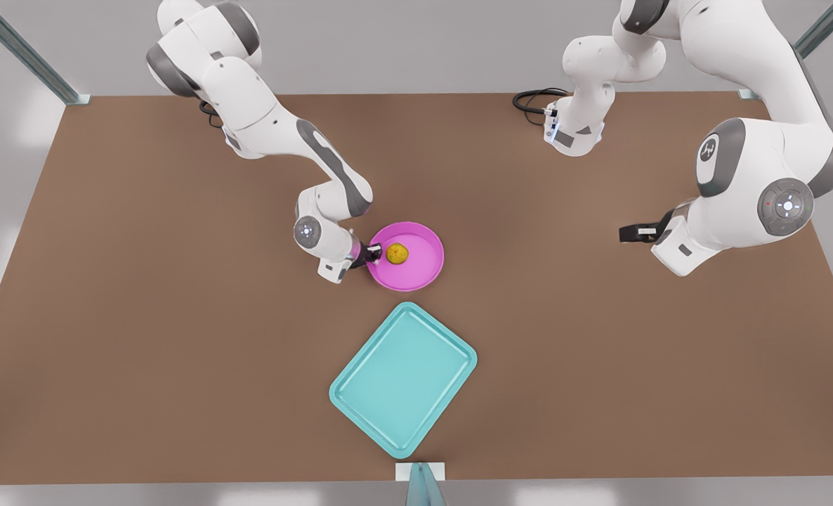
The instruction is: Place the orange on the plate with the left arm and the plate on the tray with the right arm
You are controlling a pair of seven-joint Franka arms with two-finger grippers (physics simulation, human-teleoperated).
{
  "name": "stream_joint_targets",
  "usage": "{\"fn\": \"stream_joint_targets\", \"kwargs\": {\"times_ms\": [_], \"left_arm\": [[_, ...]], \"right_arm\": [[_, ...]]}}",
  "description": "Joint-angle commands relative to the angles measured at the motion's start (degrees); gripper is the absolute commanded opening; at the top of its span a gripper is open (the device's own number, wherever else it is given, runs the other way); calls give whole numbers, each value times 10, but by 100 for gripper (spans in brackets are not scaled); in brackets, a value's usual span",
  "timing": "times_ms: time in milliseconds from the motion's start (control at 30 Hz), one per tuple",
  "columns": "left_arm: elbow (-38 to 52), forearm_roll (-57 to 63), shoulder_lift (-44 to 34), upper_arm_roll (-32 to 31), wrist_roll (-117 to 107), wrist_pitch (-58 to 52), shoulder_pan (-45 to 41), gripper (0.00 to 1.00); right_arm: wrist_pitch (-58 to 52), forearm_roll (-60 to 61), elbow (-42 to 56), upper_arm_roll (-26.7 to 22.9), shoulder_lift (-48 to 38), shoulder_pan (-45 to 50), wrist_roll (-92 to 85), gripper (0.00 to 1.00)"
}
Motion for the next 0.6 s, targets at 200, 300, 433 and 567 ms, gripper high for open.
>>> {"fn": "stream_joint_targets", "kwargs": {"times_ms": [200,300,433,567], "left_arm": [[1,1,-1,0,32,-1,-1,100],[2,4,-1,0,32,-1,-1,100],[2,4,-1,-1,32,0,-1,100],[3,3,-2,-1,26,-2,-1,100]], "right_arm": [[-28,-6,30,9,-22,-7,102,21],[-28,-5,81,10,-19,-7,232,21],[-20,3,164,8,24,-10,413,21],[-19,8,264,8,88,-28,530,21]]}}
